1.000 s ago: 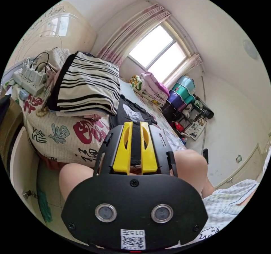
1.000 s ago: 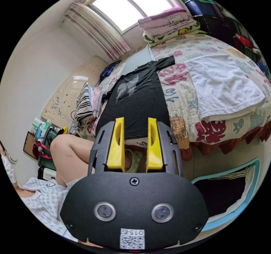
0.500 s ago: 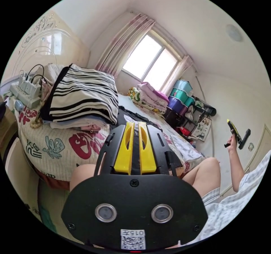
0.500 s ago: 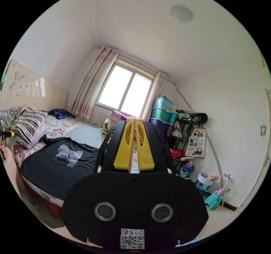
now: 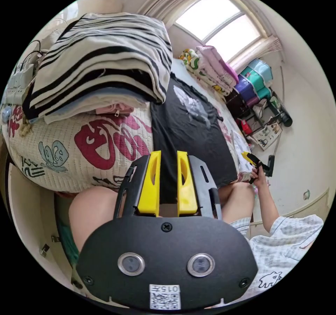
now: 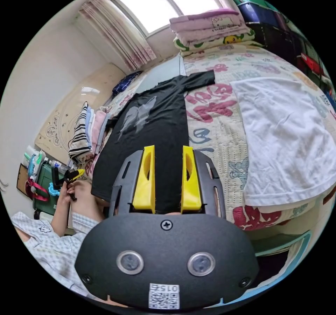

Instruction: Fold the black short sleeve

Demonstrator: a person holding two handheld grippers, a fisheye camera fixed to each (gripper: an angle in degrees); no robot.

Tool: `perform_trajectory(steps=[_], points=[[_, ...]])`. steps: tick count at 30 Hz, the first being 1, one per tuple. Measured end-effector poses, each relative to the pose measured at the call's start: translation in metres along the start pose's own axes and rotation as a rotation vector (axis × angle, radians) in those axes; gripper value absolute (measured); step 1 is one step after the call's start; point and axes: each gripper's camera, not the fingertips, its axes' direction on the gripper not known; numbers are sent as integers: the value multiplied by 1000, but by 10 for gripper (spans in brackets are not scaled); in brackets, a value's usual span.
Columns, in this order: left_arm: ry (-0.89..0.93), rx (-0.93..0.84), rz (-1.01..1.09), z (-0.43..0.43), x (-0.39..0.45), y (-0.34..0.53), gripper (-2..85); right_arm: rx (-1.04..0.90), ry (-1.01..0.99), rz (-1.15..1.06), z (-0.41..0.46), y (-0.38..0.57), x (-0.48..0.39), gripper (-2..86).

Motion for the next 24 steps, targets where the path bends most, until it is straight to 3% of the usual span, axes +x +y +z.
perform_trajectory(steps=[5, 11, 17, 24], points=[[-164, -135, 57, 45, 28, -32, 74, -78, 64, 28, 21, -18, 22, 132], [-214, -245, 60, 84, 36, -66, 70, -155, 131, -87, 24, -32, 17, 130], [-278, -283, 88, 102, 45, -83, 55, -157, -13, -61, -1, -41, 37, 90], [-245, -286, 87, 98, 38, -91, 8, -140, -7, -63, -24, -58, 43, 74]])
